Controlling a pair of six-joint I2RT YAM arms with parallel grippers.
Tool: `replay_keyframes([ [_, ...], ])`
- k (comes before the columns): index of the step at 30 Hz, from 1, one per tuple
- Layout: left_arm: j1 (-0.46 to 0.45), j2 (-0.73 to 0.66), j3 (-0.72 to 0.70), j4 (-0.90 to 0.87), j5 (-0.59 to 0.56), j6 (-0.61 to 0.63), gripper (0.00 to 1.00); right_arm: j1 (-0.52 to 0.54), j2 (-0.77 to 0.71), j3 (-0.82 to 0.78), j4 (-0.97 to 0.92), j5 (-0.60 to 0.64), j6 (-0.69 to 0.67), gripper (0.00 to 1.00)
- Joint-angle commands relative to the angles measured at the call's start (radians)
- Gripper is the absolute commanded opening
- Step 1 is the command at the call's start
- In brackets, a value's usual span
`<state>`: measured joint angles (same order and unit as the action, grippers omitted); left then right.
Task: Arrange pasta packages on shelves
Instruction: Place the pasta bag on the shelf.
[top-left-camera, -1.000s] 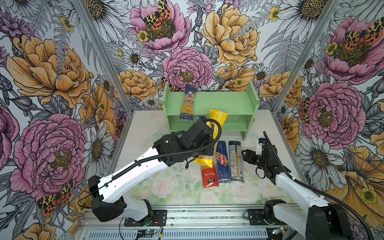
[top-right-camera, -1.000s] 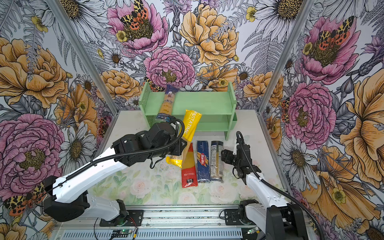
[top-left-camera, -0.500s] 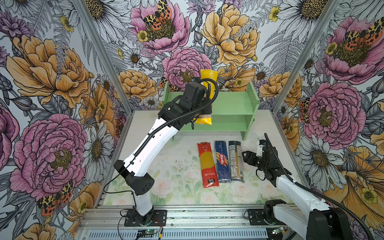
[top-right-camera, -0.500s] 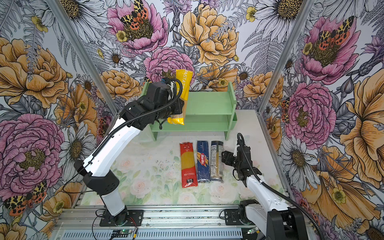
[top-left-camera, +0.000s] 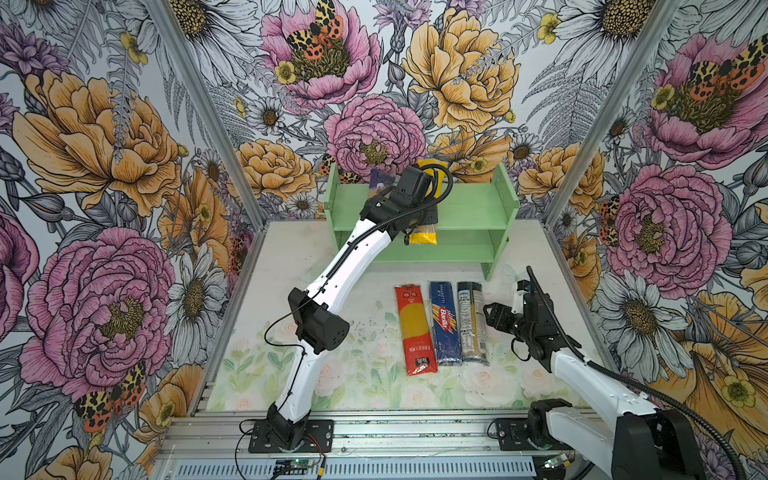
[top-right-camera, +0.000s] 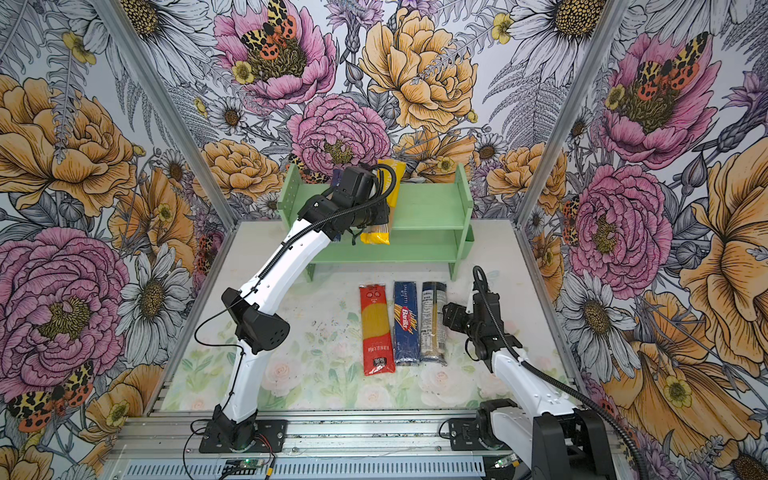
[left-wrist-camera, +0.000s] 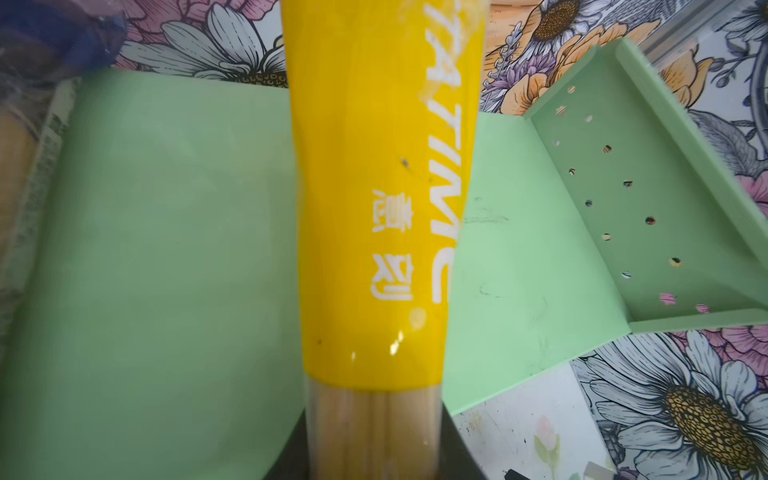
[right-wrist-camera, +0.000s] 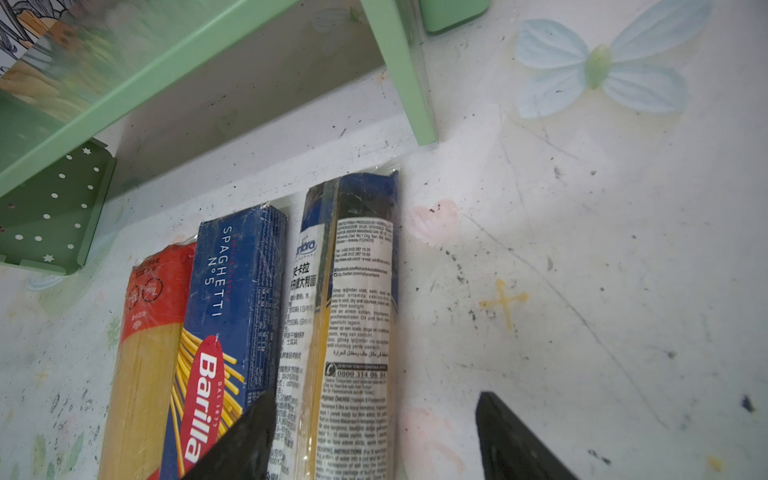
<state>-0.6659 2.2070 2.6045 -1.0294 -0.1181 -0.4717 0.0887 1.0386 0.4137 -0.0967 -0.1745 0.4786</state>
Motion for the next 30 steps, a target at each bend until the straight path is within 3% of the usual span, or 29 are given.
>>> replay_keyframes([
  [1,0.021,-0.046,0.046,0.104,0.001,-0.006,0.01,0.008,0.009,0.012,0.004,-0.006,-0.006,0.77],
  [5,0.025,-0.038,0.046,0.103,0.004,-0.012,0.01,0.008,0.014,0.011,0.004,-0.005,-0.009,0.77],
  [10,0.024,-0.032,0.053,0.104,-0.010,-0.012,0.08,0.008,0.015,0.011,0.004,-0.006,-0.008,0.77],
  [23,0.015,-0.012,0.035,0.104,-0.047,-0.012,0.34,0.008,0.009,0.010,0.005,-0.010,-0.008,0.78],
  [30,0.015,-0.010,0.032,0.104,-0.056,-0.007,0.35,0.008,0.011,0.011,0.005,-0.010,-0.009,0.78],
])
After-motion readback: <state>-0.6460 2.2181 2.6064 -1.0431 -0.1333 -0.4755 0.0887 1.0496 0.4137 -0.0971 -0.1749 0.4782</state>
